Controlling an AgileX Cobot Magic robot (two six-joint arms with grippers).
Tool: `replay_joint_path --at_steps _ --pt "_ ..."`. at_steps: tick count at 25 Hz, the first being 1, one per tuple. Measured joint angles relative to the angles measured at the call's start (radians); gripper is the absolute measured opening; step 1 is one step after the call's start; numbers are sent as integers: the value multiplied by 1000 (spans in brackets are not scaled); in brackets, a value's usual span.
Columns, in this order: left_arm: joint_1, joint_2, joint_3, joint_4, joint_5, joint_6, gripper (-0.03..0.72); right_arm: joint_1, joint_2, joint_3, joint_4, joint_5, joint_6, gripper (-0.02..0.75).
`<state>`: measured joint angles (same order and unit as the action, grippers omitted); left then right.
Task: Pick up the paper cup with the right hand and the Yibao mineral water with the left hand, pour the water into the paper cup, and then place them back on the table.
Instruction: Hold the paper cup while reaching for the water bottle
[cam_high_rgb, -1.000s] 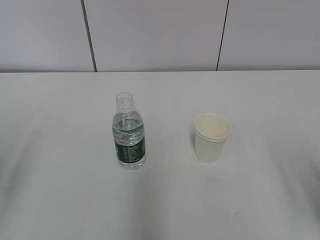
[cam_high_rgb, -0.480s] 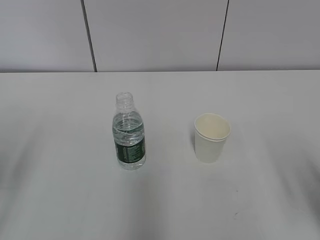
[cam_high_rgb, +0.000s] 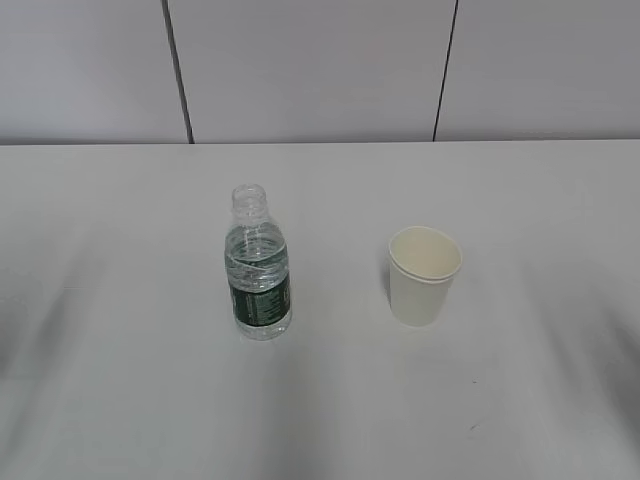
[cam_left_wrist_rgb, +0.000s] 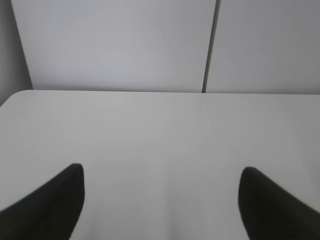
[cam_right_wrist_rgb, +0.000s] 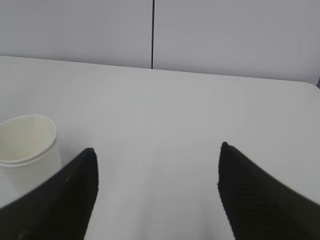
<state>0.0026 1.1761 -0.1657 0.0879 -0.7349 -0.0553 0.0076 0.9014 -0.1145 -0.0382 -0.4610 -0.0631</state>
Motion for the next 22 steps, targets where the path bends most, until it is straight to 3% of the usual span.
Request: replay_joint_path --at_steps 5,22 --pt "0 9 0 61 -17 -11 575 0 41 0 0 -49 0 585" --pt "0 9 -1 67 -28 -13 574 0 93 0 0 -107 0 585"
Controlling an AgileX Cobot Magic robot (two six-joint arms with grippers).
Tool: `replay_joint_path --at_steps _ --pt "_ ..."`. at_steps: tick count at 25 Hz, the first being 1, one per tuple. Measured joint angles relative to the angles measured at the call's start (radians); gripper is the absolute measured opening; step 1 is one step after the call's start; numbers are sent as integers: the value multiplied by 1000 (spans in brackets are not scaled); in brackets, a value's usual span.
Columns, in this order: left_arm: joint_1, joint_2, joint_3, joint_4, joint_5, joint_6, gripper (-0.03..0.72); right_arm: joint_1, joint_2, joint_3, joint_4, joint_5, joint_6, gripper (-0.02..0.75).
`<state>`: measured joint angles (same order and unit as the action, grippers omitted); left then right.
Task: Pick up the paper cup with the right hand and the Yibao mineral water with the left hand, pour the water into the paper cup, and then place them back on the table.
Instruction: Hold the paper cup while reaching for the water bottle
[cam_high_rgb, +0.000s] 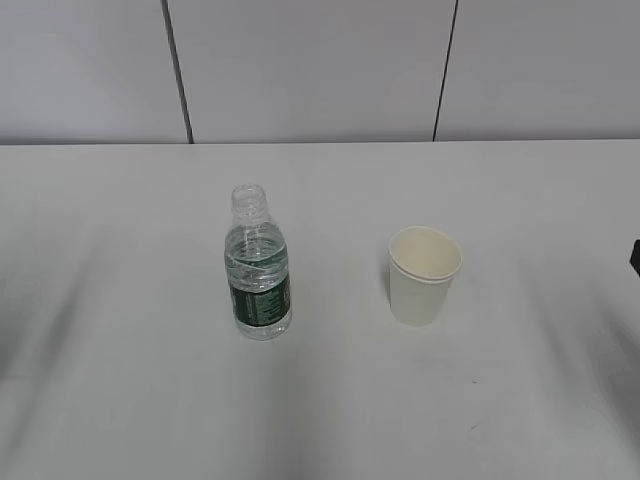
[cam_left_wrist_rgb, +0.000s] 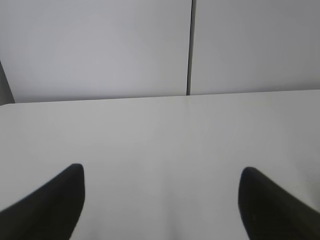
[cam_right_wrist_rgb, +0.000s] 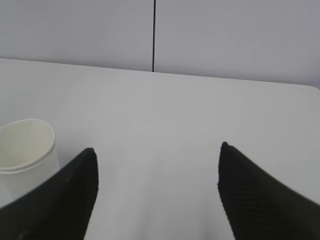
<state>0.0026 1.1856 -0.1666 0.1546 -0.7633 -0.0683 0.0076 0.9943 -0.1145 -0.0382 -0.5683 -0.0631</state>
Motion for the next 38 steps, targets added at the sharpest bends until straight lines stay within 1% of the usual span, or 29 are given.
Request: replay_joint_path --at_steps 4,7,11,14,16,20,22,24,26,28,33,38 --pt "0 0 0 2 -1 0 574 0 48 0 0 -28 4 585" --pt "0 0 0 12 -2 0 572 0 95 0 -2 -90 20 585" --pt "0 0 0 18 -7 0 568 0 152 0 -48 -230 25 585" --pt "0 4 0 24 -8 0 563 0 197 0 -97 -262 25 585" --pt "0 24 -1 53 -16 -11 549 0 225 -2 -128 -270 25 585" --pt "0 110 -1 168 -66 -29 519 0 284 -2 -175 -296 25 585" --pt "0 167 -1 210 -126 -42 508 0 311 -2 -191 -306 25 585" --pt "0 223 -2 231 -203 -49 500 0 337 -4 -211 -309 25 585" --pt "0 281 -8 245 -300 -53 497 0 365 -8 -245 -313 25 585" --pt "0 348 -10 266 -358 -55 497 0 386 -8 -285 -322 25 585" --pt "0 507 -18 342 -373 -69 497 0 419 -8 -379 -382 25 585" --pt "0 568 -19 426 -374 -68 497 0 462 -8 -417 -435 25 585"
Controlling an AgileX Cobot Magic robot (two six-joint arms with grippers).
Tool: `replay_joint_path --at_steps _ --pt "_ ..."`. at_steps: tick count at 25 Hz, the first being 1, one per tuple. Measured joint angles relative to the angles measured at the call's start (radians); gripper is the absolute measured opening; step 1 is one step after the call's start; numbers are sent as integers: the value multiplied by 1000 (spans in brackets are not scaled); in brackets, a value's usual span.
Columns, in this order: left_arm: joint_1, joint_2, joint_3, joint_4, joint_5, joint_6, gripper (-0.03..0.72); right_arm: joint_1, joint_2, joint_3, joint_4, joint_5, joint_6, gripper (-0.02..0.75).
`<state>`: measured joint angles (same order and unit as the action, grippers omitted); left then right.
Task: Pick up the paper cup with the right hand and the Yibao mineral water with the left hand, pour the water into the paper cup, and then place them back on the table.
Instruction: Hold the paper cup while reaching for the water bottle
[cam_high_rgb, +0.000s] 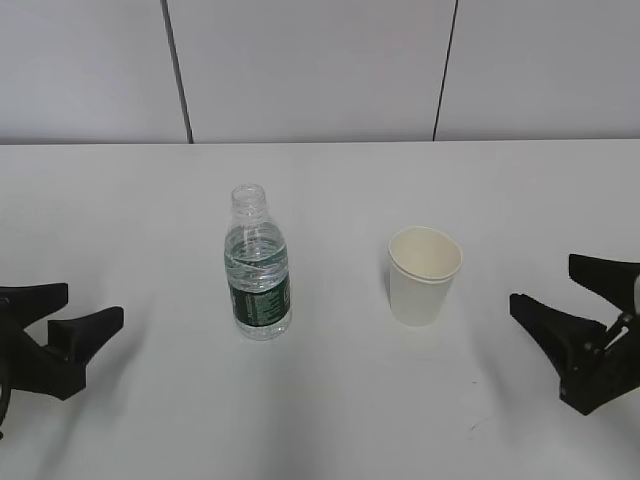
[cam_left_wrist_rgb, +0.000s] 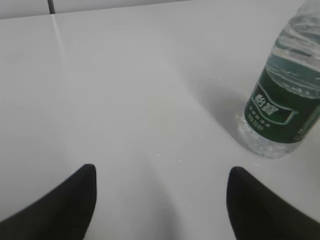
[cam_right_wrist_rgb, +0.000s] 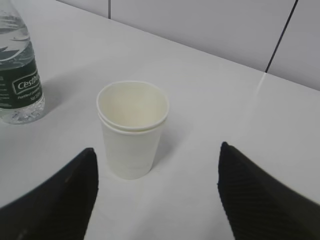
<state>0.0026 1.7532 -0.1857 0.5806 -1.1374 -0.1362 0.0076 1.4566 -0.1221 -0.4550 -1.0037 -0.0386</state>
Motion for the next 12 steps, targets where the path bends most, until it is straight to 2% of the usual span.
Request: replay_joint_path --at_steps 6,12 --pt "0 2 -2 28 -1 0 497 0 149 -2 -2 -118 0 585" --pt "0 2 -56 81 -1 0 497 0 330 -41 -4 -135 0 585"
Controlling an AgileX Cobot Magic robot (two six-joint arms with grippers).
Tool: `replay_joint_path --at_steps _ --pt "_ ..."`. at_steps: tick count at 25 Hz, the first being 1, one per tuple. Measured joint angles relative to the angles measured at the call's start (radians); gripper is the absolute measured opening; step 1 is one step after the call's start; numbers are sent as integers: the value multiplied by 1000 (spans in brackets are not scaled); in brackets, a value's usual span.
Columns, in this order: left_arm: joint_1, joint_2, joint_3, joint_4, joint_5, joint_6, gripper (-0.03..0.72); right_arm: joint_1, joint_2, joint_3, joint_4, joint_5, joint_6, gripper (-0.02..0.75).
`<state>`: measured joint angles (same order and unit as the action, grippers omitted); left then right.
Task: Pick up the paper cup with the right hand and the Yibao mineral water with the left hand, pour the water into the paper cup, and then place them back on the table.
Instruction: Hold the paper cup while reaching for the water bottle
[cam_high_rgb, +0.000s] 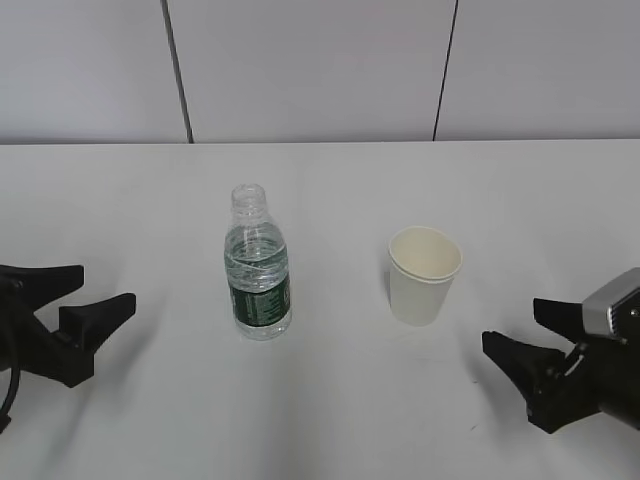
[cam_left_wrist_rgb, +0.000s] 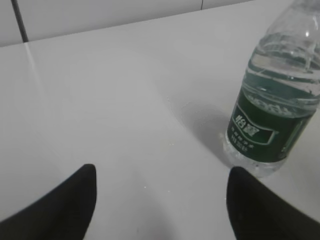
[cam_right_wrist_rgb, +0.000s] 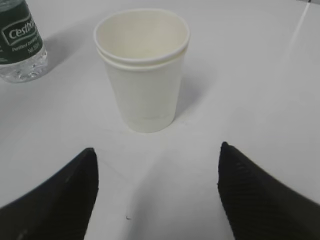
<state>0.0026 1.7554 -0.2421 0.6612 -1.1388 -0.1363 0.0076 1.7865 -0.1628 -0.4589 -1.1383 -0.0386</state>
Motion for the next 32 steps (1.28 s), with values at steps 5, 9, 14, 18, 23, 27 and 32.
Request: replay_joint_path --at_steps 5,9,14,18,23,27,32 --pt "0 15 -36 36 -5 0 501 0 99 -56 -34 -4 0 586" --pt "0 67 -61 73 -4 1 582 0 162 -88 -57 -8 0 629" --pt "-3 119 -112 126 -5 1 620 0 188 -105 -59 -8 0 659" --pt "-43 136 -149 129 -4 1 622 0 189 -138 -68 -8 0 660" --pt "-131 161 -185 40 -6 0 619 0 197 -177 -89 -10 0 660" --pt "-186 198 -216 11 -6 0 619 0 238 -210 -107 -10 2 661" --pt "-244 246 -259 -11 -4 -1 616 0 287 -253 -113 -11 2 661"
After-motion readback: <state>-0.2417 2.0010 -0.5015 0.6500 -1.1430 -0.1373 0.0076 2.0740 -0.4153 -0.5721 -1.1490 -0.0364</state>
